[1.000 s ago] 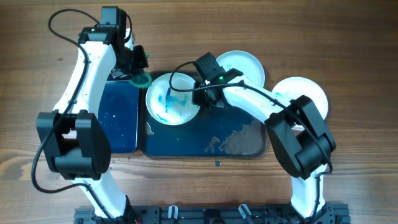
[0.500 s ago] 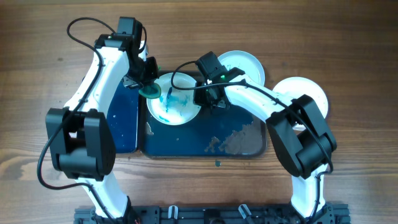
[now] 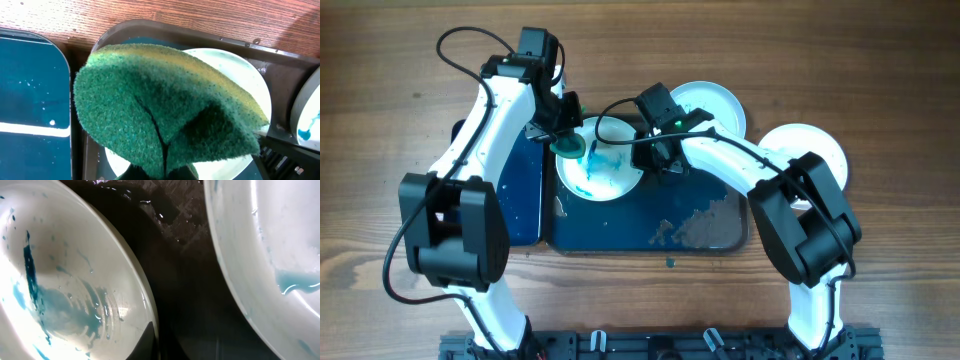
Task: Clean dirty plates on tray and stack at the side
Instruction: 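Scrub the second plate with the sponge in the left gripper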
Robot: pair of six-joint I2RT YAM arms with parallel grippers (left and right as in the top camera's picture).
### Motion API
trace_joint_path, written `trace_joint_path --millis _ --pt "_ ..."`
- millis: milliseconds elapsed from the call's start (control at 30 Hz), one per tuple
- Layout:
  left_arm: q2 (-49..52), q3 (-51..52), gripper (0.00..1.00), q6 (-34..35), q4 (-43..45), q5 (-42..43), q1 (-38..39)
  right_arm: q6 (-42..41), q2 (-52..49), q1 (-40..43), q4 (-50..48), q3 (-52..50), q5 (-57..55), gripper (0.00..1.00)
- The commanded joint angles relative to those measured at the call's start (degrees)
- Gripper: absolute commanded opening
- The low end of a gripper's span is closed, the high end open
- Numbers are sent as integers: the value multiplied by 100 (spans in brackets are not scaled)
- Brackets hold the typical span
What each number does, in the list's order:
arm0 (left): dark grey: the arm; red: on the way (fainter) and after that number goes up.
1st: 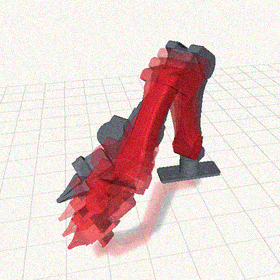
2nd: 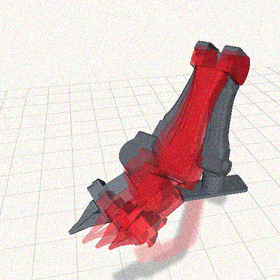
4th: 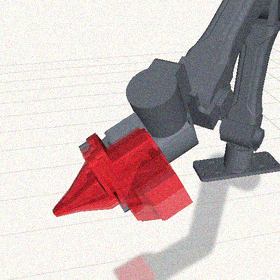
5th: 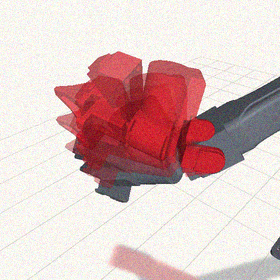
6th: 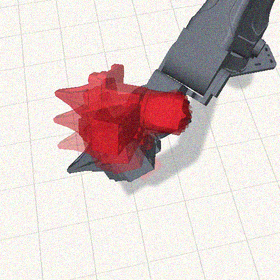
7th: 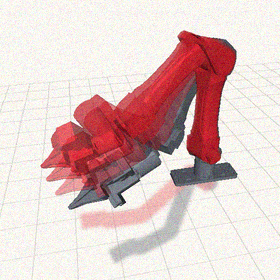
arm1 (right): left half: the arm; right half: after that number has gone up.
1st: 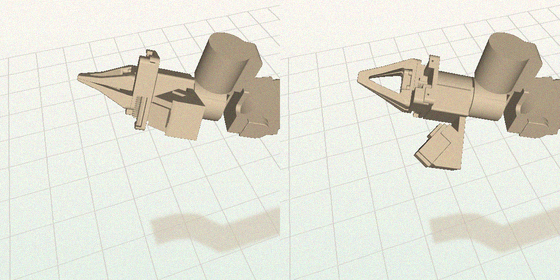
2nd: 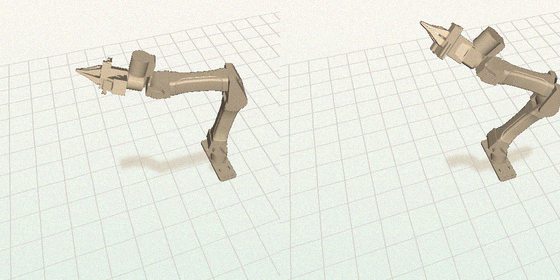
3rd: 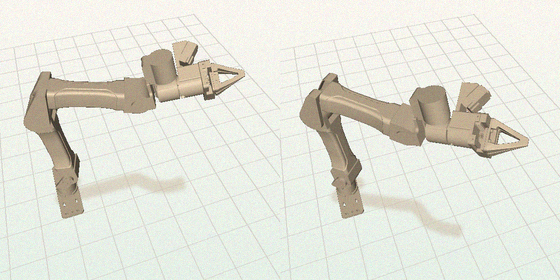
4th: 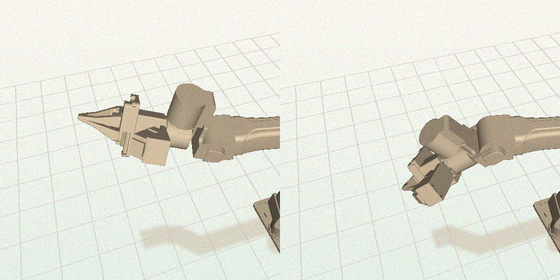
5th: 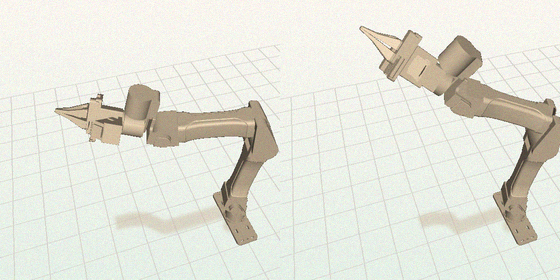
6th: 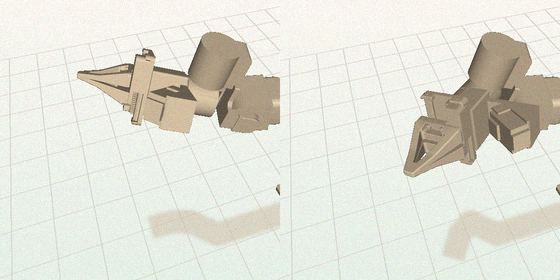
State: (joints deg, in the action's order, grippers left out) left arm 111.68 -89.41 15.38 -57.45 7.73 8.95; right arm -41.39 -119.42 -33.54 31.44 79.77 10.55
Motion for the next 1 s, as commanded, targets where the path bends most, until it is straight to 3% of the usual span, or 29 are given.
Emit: trace_joint_path --millis 0,433,767,967 --pt "-120 17 4 199 24 11 -4 -81 -225 31 68 48 22 4" --pt "-105 59 4 203 42 11 42 -79 -225 31 68 48 22 4" --pt "-96 782 4 483 782 -42 605 -76 -225 31 68 48 24 4" --pt "553 782 4 251 1080 -614 612 -74 -225 31 72 48 46 4"
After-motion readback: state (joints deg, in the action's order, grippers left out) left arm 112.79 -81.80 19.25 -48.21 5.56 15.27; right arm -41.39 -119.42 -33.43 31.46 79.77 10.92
